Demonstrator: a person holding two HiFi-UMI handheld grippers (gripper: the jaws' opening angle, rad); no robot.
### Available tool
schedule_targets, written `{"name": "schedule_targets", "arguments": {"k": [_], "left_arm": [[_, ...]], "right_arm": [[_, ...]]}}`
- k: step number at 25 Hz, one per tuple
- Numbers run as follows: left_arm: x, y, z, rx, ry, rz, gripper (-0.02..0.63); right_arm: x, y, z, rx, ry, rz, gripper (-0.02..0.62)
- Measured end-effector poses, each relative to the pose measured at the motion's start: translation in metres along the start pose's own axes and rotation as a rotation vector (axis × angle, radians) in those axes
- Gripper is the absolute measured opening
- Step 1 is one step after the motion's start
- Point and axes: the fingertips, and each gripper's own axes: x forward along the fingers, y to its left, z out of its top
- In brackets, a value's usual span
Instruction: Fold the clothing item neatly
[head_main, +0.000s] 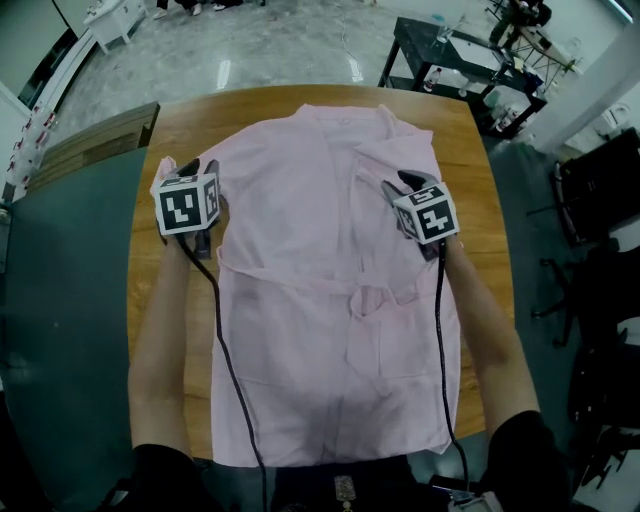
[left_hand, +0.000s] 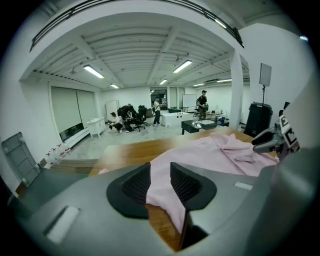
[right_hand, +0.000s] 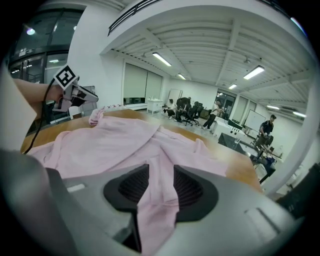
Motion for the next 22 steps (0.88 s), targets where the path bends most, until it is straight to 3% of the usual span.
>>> {"name": "schedule_targets", "arguments": {"k": [6,12,13,14,15,18,22], "left_arm": [[0.023,-0.105,-0.009,-0.016,0.02,-0.131,0.06],[0.034,-0.165,-0.024,0.019,0.063,-0.222,0.008],[0.034,-0.173,-0.024,0.027,0.066,-0.235,0.008],[0.035,-0.18,-0.023,0.036,0.067,-0.244,0.008],[0.035,-0.185,-0.021,0.042,0.065,-0.252,0.008],[0.035,-0.195,-0.016,0.052,0.063,-0.263,0.008],[0.032,-0.216,-0.008,0.074,0.066,-0.288,0.008]], "right_arm": [[0.037,-0.012,-0.002,-0.035,0.041,0.027,0.146],[0.063,0.0,-0.022,-0.088,0.107,0.058,0.153],[0.063,-0.003,-0.025,-0.097,0.121,0.043,0.132],[0.062,-0.006,-0.026,-0.104,0.126,0.035,0.071],[0.058,-0.009,-0.024,-0.106,0.12,0.037,0.023],[0.043,-0.022,-0.01,-0.077,0.051,0.045,0.018],[0.0,-0.071,0.016,0.07,-0.089,-0.015,0.018]]}}
